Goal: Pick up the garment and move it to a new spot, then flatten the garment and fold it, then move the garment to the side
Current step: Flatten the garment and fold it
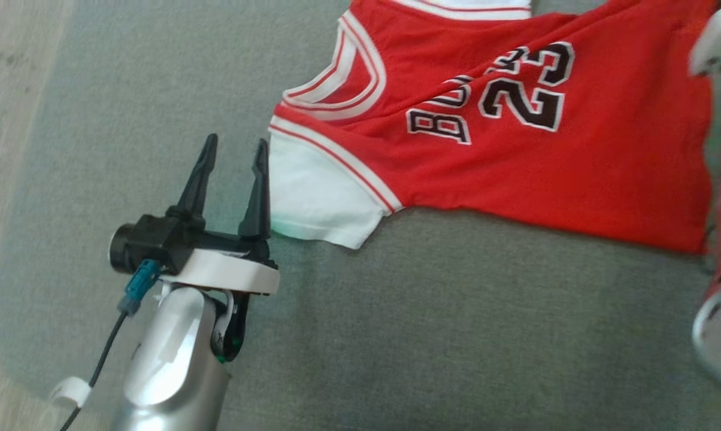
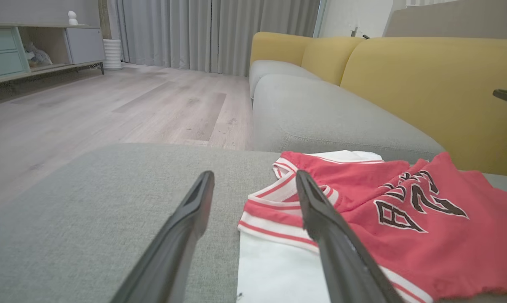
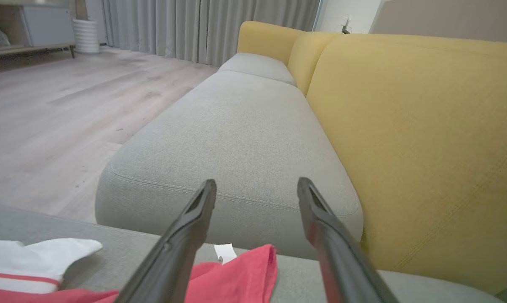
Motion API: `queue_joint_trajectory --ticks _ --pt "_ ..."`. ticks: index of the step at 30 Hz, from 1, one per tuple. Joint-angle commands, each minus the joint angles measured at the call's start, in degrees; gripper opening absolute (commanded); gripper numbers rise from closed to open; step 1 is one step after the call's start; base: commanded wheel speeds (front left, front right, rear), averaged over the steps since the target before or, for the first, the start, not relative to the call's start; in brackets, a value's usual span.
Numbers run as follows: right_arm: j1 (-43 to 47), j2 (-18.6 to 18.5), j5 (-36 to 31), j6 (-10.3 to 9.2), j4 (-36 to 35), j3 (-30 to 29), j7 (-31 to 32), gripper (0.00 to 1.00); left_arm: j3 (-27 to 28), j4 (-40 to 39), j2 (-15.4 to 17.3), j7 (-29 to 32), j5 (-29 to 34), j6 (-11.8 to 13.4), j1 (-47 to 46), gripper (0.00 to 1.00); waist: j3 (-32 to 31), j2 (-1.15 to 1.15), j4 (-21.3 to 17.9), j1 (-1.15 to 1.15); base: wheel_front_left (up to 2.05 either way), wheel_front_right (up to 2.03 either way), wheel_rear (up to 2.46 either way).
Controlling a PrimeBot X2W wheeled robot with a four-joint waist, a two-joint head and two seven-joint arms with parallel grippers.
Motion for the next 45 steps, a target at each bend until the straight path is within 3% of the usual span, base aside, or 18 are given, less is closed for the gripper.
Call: queue_joint_trajectory --ticks 1,9,15,19,25,29,36,40,45 --pt "-0.1 1.8 1.2 -0.10 -1.7 0.8 -1.8 1.00 2.2 -1.9 0.8 -0.5 0.6 0.1 -0.3 1.00 -1.8 0.00 -1.6 0.00 0.00 0.00 0.00" --pt "8.0 4.9 9.4 -0.10 -7.1 4.0 -4.1 1.00 3.0 -1.3 0.8 -0.5 1.7 0.1 1.7 1.00 -6.3 0.00 -5.1 0.00 0.00 0.00 0.00" --pt "21.1 5.1 29.0 -0.10 -15.7 14.3 -4.1 1.00 4.0 -1.0 0.9 -0.5 2.2 0.3 3.7 1.00 -9.2 0.00 -7.6 0.00 0.00 0.00 0.00" --pt "31.6 5.1 36.6 -0.10 -22.7 19.8 -4.1 1.00 4.3 -1.1 0.9 -0.5 2.4 0.3 5.5 1.00 -10.4 0.00 -8.6 0.00 0.00 0.00 0.00" --pt "45.4 5.1 40.3 -0.10 -30.9 26.4 -4.1 1.00 4.7 -1.3 0.8 -0.5 2.4 0.2 8.1 1.00 -11.6 0.00 -9.4 0.00 0.00 0.00 0.00" --pt "49.4 5.1 41.0 -0.10 -33.6 27.3 -4.1 1.00 4.8 -1.1 0.8 -0.5 2.4 0.1 8.8 1.00 -11.5 0.00 -9.4 0.00 0.00 0.00 0.00" --pt "48.5 5.1 38.2 -0.10 -30.5 23.8 -0.5 1.00 4.2 -0.5 0.8 -0.5 2.3 -0.2 7.6 1.00 -10.2 0.00 -7.8 0.00 0.00 0.00 0.00" --pt "46.2 5.1 38.3 -0.10 -25.2 20.4 2.8 1.00 3.8 -0.5 0.8 -0.5 2.0 -0.2 6.9 1.00 -9.2 0.00 -6.8 0.00 0.00 0.00 0.00" --pt "42.4 5.1 40.2 -0.10 -16.7 20.7 3.2 1.00 3.6 -0.3 0.8 -0.5 1.9 -0.2 6.1 1.00 -8.1 0.00 -5.9 0.00 0.00 0.00 0.00"
